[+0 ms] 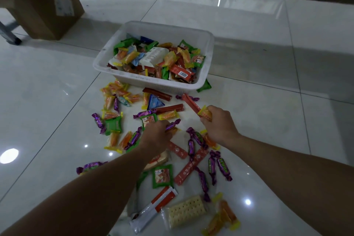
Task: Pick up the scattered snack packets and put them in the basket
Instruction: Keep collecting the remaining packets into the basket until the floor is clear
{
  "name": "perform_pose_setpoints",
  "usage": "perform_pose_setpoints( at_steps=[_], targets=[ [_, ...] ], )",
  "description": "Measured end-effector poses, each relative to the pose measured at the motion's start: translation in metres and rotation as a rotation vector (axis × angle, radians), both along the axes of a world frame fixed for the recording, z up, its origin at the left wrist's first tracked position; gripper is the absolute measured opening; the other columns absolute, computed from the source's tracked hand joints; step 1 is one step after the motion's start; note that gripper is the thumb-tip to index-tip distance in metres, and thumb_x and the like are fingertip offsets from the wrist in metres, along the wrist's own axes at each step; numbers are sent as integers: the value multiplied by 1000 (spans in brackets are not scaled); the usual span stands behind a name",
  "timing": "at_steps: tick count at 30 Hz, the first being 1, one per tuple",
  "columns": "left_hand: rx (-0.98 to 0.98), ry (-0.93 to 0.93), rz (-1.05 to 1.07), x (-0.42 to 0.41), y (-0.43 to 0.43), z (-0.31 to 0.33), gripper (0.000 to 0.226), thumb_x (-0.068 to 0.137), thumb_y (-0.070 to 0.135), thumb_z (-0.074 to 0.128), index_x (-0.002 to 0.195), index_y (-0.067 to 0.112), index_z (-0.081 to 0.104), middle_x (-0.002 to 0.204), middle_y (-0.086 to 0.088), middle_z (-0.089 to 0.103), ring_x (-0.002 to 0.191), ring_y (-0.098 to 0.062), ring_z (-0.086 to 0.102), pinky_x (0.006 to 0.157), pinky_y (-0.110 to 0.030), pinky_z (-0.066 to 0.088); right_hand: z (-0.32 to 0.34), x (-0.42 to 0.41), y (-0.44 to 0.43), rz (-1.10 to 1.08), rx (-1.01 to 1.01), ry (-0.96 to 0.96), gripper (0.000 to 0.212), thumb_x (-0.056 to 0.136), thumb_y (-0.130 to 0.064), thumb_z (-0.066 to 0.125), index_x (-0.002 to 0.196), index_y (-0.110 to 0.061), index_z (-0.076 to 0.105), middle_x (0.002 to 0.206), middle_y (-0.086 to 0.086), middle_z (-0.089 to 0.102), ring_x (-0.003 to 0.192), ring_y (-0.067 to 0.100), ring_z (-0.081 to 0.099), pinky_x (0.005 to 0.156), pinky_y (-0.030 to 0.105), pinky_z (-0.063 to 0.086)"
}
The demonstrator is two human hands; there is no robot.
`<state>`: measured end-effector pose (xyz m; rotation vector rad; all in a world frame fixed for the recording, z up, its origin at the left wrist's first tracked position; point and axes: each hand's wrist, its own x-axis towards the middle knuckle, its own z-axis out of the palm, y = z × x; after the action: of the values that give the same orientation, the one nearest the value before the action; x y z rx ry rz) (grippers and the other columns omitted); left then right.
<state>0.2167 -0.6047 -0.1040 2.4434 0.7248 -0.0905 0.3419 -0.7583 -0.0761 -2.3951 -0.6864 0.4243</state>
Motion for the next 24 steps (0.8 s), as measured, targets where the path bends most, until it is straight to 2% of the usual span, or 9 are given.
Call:
perform_pose_setpoints(
  at_steps=[2, 6, 8, 12, 14, 18, 21, 24],
  targets=[
    [11, -56, 17, 0, 5, 12, 13, 91, 25, 61, 92, 14, 66, 76, 0, 61, 71, -18, 57, 58, -27, 34, 8, -1, 3, -27, 49, -2, 18, 92, -19, 59, 78, -11, 52, 67, -2, 49, 60, 15, 47, 53, 28, 35],
    [-13, -142, 76, 2, 18, 46, 19, 90, 22, 62, 107, 15, 67, 92, -3, 66, 84, -20, 60, 71, -29, 46, 30, -3, 10, -47, 111, 17, 21, 92, -19, 60, 75, -16, 48, 64, -4, 47, 56, 8, 43, 48, 23, 30],
    [-13, -183, 121, 5, 27, 64, 15, 89, 21, 62, 100, 11, 67, 87, -7, 66, 76, -21, 60, 66, -30, 45, 46, -2, 18, -64, 127, 19, 19, 93, -20, 60, 77, -14, 51, 66, -3, 48, 58, 13, 45, 49, 25, 31],
    [-22, -272, 165, 13, 46, 106, 15, 91, 24, 62, 96, 11, 65, 79, -2, 60, 74, -20, 56, 55, -23, 28, 92, 6, 42, -91, 142, -15, 21, 93, -21, 60, 76, -12, 52, 74, 4, 52, 71, 23, 50, 60, 28, 34],
    [-43, -334, 194, 17, 57, 130, 18, 91, 31, 62, 99, 15, 66, 81, 1, 59, 75, -16, 54, 59, -24, 31, 117, 7, 56, -86, 120, -25, 24, 92, -20, 61, 71, -16, 50, 73, 2, 53, 73, 23, 52, 62, 26, 36],
    [-53, -399, 219, 18, 83, 173, 17, 90, 30, 63, 90, 13, 64, 73, 3, 56, 74, -17, 54, 55, -24, 28, 158, 3, 87, -150, 129, 18, 11, 89, -19, 62, 79, -13, 62, 84, 11, 64, 81, 29, 62, 64, 27, 43],
    [-6, -394, 233, 15, 101, 197, 18, 90, 31, 64, 94, 14, 67, 79, 0, 60, 74, -15, 54, 61, -25, 30, 178, -3, 106, -204, 129, 76, 10, 88, -16, 60, 80, -13, 65, 84, 12, 65, 80, 30, 64, 62, 28, 45],
    [-9, -336, 241, 21, 113, 208, 14, 90, 29, 63, 90, 16, 67, 74, 1, 61, 66, -12, 53, 54, -26, 32, 187, 2, 118, -262, 157, 137, 12, 89, -18, 61, 90, -8, 69, 87, 13, 66, 81, 29, 64, 62, 29, 46]
  ],
)
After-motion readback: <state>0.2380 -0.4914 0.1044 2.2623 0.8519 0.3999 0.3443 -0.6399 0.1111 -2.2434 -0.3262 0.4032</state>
